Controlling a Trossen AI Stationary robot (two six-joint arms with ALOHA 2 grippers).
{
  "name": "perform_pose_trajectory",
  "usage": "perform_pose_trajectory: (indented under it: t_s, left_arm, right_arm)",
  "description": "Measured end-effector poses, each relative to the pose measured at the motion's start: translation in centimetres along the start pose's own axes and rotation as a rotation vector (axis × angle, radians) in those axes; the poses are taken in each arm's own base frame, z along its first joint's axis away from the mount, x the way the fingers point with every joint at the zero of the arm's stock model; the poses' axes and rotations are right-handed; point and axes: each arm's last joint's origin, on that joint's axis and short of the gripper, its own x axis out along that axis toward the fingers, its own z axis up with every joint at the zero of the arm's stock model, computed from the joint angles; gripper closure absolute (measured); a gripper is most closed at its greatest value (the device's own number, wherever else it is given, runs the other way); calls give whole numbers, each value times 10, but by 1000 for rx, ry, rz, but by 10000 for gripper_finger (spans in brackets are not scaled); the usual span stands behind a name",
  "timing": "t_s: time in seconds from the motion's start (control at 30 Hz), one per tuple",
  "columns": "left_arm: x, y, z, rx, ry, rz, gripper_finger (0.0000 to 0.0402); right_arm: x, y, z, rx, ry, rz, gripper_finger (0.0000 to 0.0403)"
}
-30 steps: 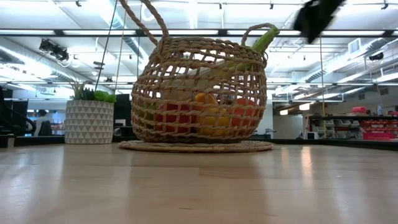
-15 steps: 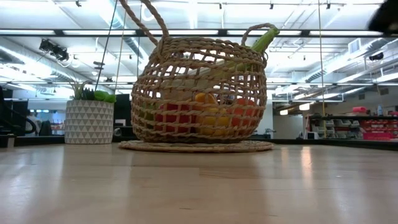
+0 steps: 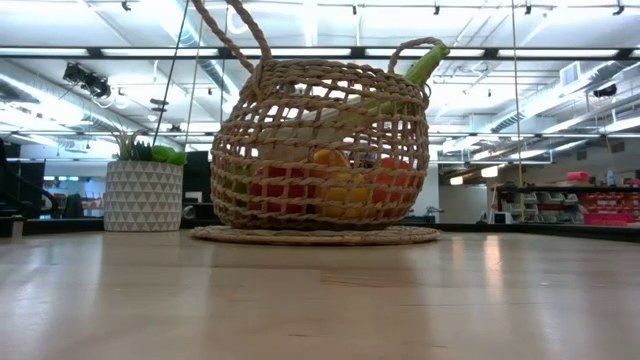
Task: Build produce basket
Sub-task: Put the apple into the basket
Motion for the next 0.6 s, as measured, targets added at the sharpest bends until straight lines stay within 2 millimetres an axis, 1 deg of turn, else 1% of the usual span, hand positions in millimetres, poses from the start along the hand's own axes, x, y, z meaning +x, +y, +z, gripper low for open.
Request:
perform_pose_trajectory:
  t_s: [0.17,0.3,0.6]
  left_arm:
    - [0,-1,0,-5,1,-30,47]
    - [0,-2,1,-10,-10,-73,47]
    - [-1,-4,1,-8,-11,-78,47]
  right_arm:
    - [3,-5,-9,-46,-53,-19,168]
    - [9,-11,-10,-42,-57,-33,168]
    - [22,-24,-13,-13,-72,-27,168]
